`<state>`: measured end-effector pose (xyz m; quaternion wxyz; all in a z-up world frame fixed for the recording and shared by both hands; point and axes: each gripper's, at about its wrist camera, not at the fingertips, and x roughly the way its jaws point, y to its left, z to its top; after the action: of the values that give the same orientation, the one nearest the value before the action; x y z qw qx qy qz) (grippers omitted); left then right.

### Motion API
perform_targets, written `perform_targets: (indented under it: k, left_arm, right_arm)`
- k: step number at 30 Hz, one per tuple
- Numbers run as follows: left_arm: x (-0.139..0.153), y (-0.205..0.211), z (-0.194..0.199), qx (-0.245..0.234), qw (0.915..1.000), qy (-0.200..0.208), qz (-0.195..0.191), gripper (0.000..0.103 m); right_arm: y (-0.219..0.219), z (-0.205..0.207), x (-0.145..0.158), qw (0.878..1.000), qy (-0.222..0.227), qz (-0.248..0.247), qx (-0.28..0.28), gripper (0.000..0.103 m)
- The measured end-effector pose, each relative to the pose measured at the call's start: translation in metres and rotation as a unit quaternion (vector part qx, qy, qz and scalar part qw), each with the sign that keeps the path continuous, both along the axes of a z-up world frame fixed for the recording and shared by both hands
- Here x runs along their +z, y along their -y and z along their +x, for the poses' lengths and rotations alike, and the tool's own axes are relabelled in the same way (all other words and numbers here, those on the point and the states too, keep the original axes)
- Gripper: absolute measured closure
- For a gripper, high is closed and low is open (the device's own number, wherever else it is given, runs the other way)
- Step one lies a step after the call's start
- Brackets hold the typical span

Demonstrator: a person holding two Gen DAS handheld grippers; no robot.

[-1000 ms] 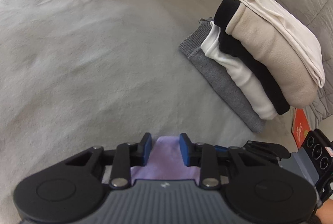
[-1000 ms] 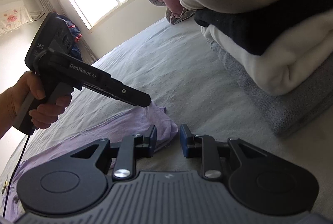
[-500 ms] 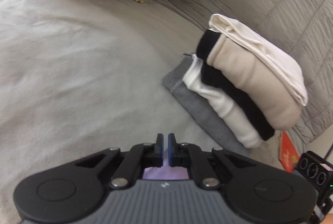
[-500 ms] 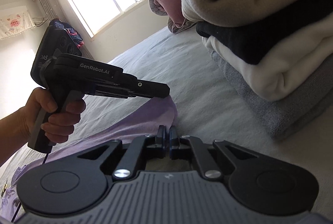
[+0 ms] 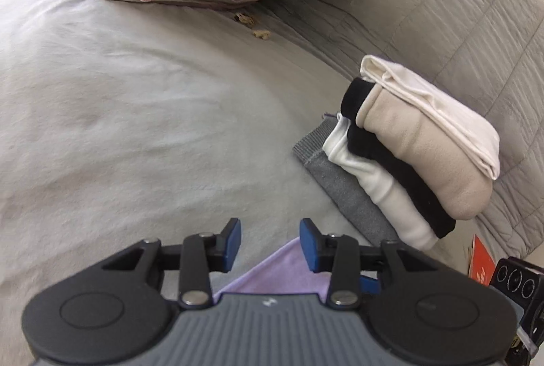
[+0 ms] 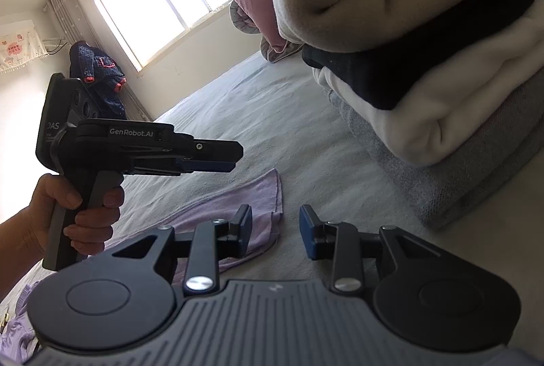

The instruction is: Fold clothes

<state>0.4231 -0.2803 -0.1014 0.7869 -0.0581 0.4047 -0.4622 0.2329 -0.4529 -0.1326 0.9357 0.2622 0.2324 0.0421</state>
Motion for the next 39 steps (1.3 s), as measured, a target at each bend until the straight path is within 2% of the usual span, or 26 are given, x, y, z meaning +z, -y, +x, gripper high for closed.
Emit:
perform_targets:
  k: [2, 8, 12, 15, 20, 24, 28, 31, 36, 39]
  left_arm:
    - [0.004, -0.020, -0.007, 0.025, 0.9996, 0.001, -0.010, 0.054]
    - [0.024, -0.088, -0.027, 0.098, 0.9950, 0.013, 0.009, 0.048]
    - [0.042, -0.141, -0.042, 0.139, 0.9901, 0.018, 0.012, 0.044]
    - [0.058, -0.188, -0.052, 0.173, 0.9844, 0.025, 0.019, 0.042]
    - [0.074, -0.264, -0.080, 0.236, 0.9717, 0.015, 0.002, 0.040]
    - [0.086, -0.316, -0.109, 0.274, 0.9613, 0.024, 0.002, 0.040]
    - [0.097, -0.369, -0.127, 0.313, 0.9485, 0.046, 0.016, 0.040]
    - [0.094, -0.416, -0.130, 0.353, 0.9325, 0.059, 0.044, 0.040]
    - [0.069, -0.487, -0.116, 0.417, 0.9020, 0.048, 0.103, 0.040]
    - [0.051, -0.519, -0.105, 0.447, 0.8870, 0.029, 0.113, 0.041]
  right_arm:
    - [0.001, -0.002, -0.001, 1.000, -0.001, -0.001, 0.000, 0.068]
    - [0.002, -0.001, -0.004, 1.000, -0.007, 0.003, 0.006, 0.065]
    - [-0.002, 0.001, 0.000, 1.000, -0.013, -0.018, 0.013, 0.060]
    - [-0.005, 0.003, 0.001, 0.999, -0.015, -0.028, 0.019, 0.055]
    - [-0.005, 0.007, 0.000, 0.999, -0.013, -0.027, 0.030, 0.046]
    - [-0.011, 0.011, 0.005, 0.998, -0.022, -0.047, 0.030, 0.045]
    - [-0.038, 0.010, 0.019, 0.992, -0.042, -0.115, 0.020, 0.042]
    - [-0.063, 0.009, 0.030, 0.992, -0.036, -0.114, 0.047, 0.042]
    - [-0.128, 0.033, 0.054, 0.982, -0.018, -0.140, 0.126, 0.043]
    - [-0.175, 0.054, 0.062, 0.972, -0.011, -0.151, 0.180, 0.046]
